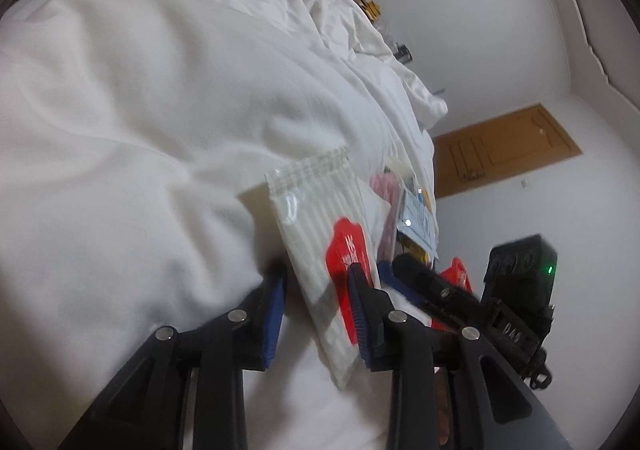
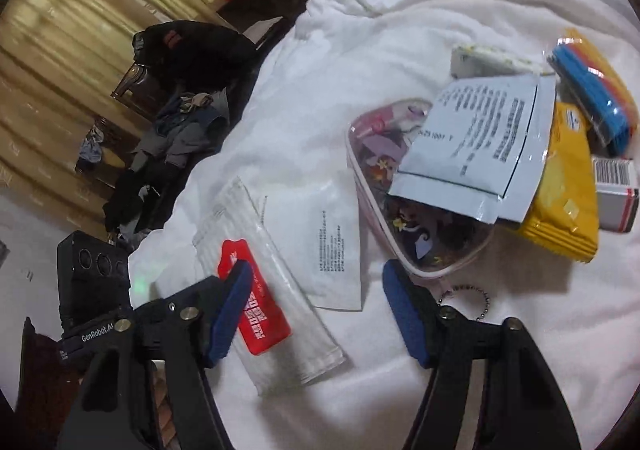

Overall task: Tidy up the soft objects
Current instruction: 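Grasp the white paper sachet with the right tool while the left tool holds the red-label packet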

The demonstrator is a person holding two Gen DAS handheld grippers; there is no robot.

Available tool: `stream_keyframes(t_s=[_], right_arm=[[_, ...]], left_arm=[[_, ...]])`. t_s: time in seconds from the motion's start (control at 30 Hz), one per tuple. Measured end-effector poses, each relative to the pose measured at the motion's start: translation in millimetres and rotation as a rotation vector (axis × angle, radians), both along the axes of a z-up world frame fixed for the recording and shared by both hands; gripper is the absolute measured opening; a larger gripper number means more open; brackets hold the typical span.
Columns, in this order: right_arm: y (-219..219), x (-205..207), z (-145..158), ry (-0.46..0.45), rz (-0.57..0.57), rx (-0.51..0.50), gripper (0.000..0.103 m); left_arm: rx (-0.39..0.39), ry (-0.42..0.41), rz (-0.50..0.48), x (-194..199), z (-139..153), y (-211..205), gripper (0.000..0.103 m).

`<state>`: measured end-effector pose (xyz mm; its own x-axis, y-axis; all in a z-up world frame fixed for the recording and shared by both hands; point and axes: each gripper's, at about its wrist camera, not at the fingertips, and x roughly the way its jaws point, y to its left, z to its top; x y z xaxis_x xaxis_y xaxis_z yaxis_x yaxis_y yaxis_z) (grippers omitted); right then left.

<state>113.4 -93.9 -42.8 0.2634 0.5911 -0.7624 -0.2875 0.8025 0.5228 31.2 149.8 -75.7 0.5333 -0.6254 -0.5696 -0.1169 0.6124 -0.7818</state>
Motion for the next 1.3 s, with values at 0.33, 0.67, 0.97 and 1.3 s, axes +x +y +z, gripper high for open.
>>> stream_keyframes(t_s=[0.33, 0.67, 0.97, 1.3], right_arm=[[-2.5, 7.4, -16.4, 0.077, -0.019, 0.091, 0.041], [-14.1, -8.4, 8.1, -0.011, -0.036, 0.126, 0.001], [-50.0, -41.4, 65.9, -0.189, -0.065, -0.037, 0.001], [-76.7, -89.2, 85.9, -0.285, -0.065, -0.139, 0.001]], left_arm=[[0.035, -0.014, 0.062, -9.3, 2.2, 5.4, 0.012], [-0.01, -0.007, 0.05, -6.4, -2.2, 2.0, 0.012], [0.094, -0.055, -0.037, -5.5, 13.2, -33.2, 0.012], [0.429, -0.217, -0.064, -21.2, 48.3, -81.9, 0.012]])
